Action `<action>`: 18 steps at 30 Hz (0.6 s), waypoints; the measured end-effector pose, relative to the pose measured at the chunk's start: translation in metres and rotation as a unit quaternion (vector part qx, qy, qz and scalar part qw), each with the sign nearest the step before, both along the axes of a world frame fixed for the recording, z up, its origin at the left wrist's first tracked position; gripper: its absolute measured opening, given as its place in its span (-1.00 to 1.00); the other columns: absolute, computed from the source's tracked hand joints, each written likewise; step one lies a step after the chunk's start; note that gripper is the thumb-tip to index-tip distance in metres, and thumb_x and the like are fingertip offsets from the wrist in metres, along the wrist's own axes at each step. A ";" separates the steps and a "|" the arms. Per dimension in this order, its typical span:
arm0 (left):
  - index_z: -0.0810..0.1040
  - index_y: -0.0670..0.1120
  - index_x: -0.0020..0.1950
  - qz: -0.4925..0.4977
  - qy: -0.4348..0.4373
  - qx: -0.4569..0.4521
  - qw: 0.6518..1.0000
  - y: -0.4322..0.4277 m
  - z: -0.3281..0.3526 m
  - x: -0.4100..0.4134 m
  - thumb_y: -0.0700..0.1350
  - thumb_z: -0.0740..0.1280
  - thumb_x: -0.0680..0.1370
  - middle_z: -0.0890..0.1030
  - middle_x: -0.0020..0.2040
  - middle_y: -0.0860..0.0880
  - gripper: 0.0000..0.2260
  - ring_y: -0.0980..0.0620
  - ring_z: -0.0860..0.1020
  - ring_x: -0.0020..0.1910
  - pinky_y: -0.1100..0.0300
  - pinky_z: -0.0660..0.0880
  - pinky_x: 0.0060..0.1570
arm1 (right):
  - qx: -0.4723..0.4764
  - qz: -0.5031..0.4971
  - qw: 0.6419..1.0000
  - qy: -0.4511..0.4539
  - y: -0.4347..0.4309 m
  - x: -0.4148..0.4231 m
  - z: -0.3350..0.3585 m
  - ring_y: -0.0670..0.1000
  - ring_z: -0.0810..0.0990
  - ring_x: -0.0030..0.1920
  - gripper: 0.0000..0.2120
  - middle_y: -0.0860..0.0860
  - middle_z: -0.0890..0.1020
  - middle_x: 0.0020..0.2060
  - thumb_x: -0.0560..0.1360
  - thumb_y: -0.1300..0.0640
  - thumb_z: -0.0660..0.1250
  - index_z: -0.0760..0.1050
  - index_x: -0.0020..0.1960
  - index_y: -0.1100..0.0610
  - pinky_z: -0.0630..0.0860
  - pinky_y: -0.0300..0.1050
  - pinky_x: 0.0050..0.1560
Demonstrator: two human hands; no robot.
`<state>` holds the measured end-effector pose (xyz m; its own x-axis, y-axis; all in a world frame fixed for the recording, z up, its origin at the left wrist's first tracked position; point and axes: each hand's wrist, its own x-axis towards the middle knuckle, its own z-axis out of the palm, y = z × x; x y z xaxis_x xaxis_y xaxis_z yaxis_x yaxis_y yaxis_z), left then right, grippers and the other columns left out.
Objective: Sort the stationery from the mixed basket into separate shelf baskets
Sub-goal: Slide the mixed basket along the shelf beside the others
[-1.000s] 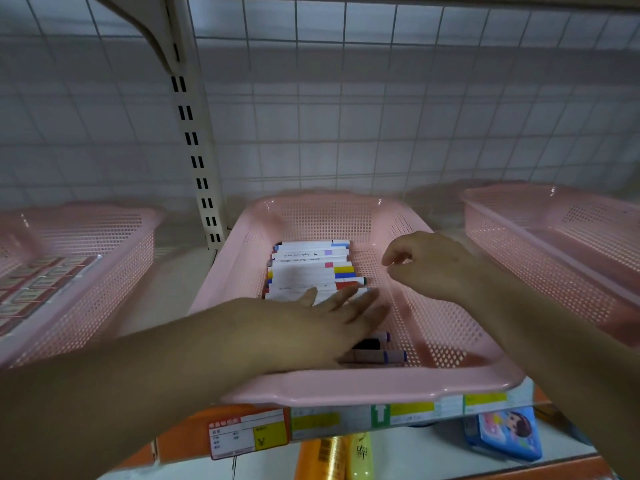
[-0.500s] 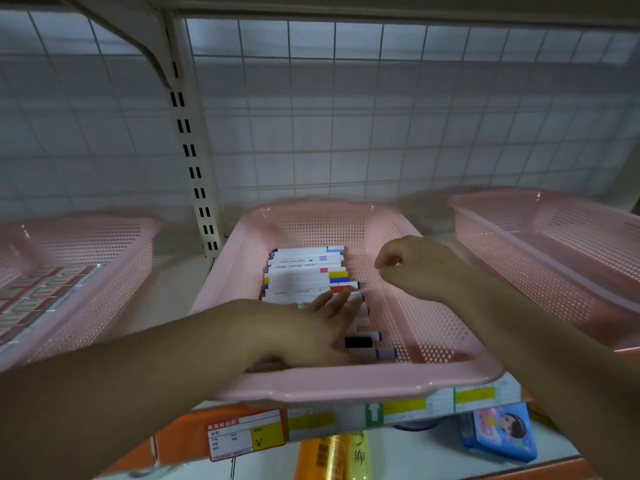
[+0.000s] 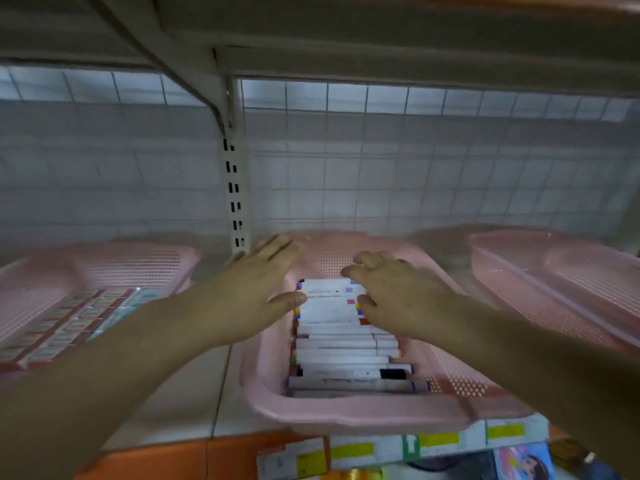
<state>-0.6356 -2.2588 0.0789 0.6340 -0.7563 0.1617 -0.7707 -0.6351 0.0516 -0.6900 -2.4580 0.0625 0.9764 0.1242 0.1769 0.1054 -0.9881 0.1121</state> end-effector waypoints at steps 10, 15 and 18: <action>-0.02 0.00 0.52 0.116 -0.052 -0.023 0.992 0.189 0.016 0.006 0.25 -0.04 0.47 0.06 0.53 0.06 -0.33 0.15 0.09 0.48 0.36 0.00 0.37 | 0.048 0.141 0.988 -0.039 0.164 0.047 0.026 0.09 0.42 0.23 -0.54 0.06 0.42 0.23 0.51 0.23 0.15 0.29 0.42 0.10 0.35 -0.13 0.16; -0.01 0.06 0.52 0.175 -0.024 -0.048 0.983 0.304 0.016 0.007 0.11 0.16 0.58 0.04 0.53 0.09 -0.43 0.07 0.17 0.47 0.25 0.10 0.38 | 0.054 0.193 0.979 -0.040 0.263 0.071 0.025 0.10 0.39 0.28 -0.57 0.09 0.42 0.26 0.53 0.21 0.18 0.31 0.39 0.14 0.34 -0.03 0.26; 0.05 0.09 0.51 0.227 -0.024 -0.073 0.971 0.376 0.015 0.002 0.01 0.24 0.57 0.10 0.52 0.13 -0.43 0.05 0.25 0.43 0.29 0.15 0.31 | 0.038 0.227 0.972 -0.050 0.327 0.088 0.021 0.10 0.37 0.32 -0.54 0.08 0.39 0.32 0.50 0.15 0.14 0.31 0.40 0.12 0.33 -0.01 0.29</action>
